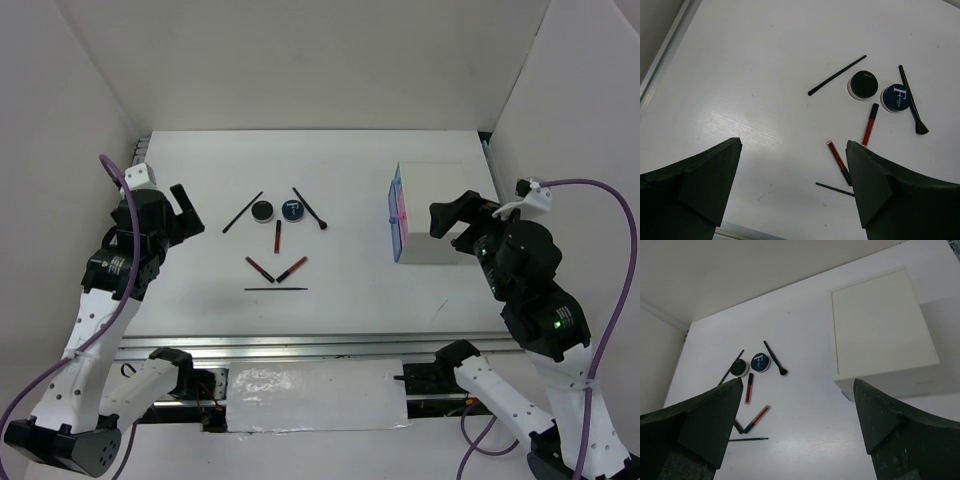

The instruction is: Organize the makeup

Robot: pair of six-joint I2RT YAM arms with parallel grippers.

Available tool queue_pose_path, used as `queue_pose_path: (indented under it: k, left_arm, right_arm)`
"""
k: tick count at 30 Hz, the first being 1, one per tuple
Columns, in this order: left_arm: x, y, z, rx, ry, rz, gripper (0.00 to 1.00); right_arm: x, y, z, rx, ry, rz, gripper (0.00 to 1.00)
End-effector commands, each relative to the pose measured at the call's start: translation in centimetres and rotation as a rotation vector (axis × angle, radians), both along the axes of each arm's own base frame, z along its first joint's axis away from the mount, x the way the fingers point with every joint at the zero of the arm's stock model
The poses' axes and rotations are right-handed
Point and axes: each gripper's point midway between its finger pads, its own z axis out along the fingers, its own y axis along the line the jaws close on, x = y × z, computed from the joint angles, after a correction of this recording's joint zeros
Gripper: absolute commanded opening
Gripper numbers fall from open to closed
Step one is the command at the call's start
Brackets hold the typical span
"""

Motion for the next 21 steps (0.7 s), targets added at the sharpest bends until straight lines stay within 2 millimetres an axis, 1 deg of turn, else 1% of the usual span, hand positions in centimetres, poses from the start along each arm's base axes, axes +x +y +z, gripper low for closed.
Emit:
queue_pose_path:
  k: [1, 8, 9, 11, 12, 13, 14, 15, 16, 17, 18, 19, 20, 21]
  left_arm:
    - [0.5, -0.2, 0.6, -0.018, -0.029, 0.003, 0.99]
    - [0.5, -0.2, 0.6, -0.025, -0.032, 0.003, 0.99]
    - [0.6, -0.4, 0.6, -0.034, -0.035, -0.003, 0.99]
    - [1.0, -2.1, 0.7, -0.089, -0.046, -0.074, 1.0]
    - [1.3, -3.2, 0.8, -0.139, -0.054, -0.109, 0.99]
    - [1.9, -5.9, 1.1, -0.22, -0.077, -0.23, 0.99]
    - [2.2, -7.4, 1.2, -0.288, -0.085, -0.277, 0.99]
    - [2.2, -9.8, 0.0, -0.377, -0.047, -0.377, 0.99]
    - [3.2, -11.3, 1.2, -0.437, -0.108, -0.436, 0.99]
    - [3.6, -12.7, 1.2, -0.527, -0.112, -0.47, 0.99]
    - [4.1, -14.1, -1.1, -0.592, -0.065, -0.504, 1.0]
    - [4.8, -16.1, 0.9, -0.69, -0.143, -0.601, 1.0]
    - [5.8, -17.6, -1.2, -0.736, -0.096, -0.628, 0.99]
    - [6.4, -18.8, -1.3, -0.763, -0.096, -0.664, 0.99]
  right_arm:
    - [0.4, 0.1, 0.7, 0.011, -0.031, -0.007, 1.0]
    - [0.7, 0.3, 0.5, 0.002, -0.015, -0.001, 1.0]
    - [0.7, 0.4, 0.6, 0.005, -0.02, 0.01, 1.0]
    - [0.8, 1.1, 0.3, 0.003, -0.017, 0.044, 1.0]
    - [0.8, 2.0, 0.5, 0.014, -0.027, 0.093, 1.0]
    - [0.9, 2.7, -0.1, 0.011, -0.016, 0.125, 1.0]
    - [1.0, 3.3, -0.3, 0.014, -0.013, 0.157, 1.0]
    - [1.1, 4.5, -0.9, 0.026, -0.001, 0.217, 1.0]
    - [1.1, 5.1, -1.2, 0.033, 0.003, 0.244, 1.0]
    - [1.3, 5.6, -0.9, 0.041, -0.017, 0.27, 1.0]
    - [1.0, 6.5, -1.0, 0.052, -0.024, 0.323, 1.0]
    - [1.2, 6.8, -1.7, 0.046, -0.019, 0.335, 1.0]
    - [1.3, 7.3, -1.4, 0.05, -0.038, 0.361, 1.0]
    - [1.3, 7.5, -1.6, 0.047, -0.035, 0.37, 1.0]
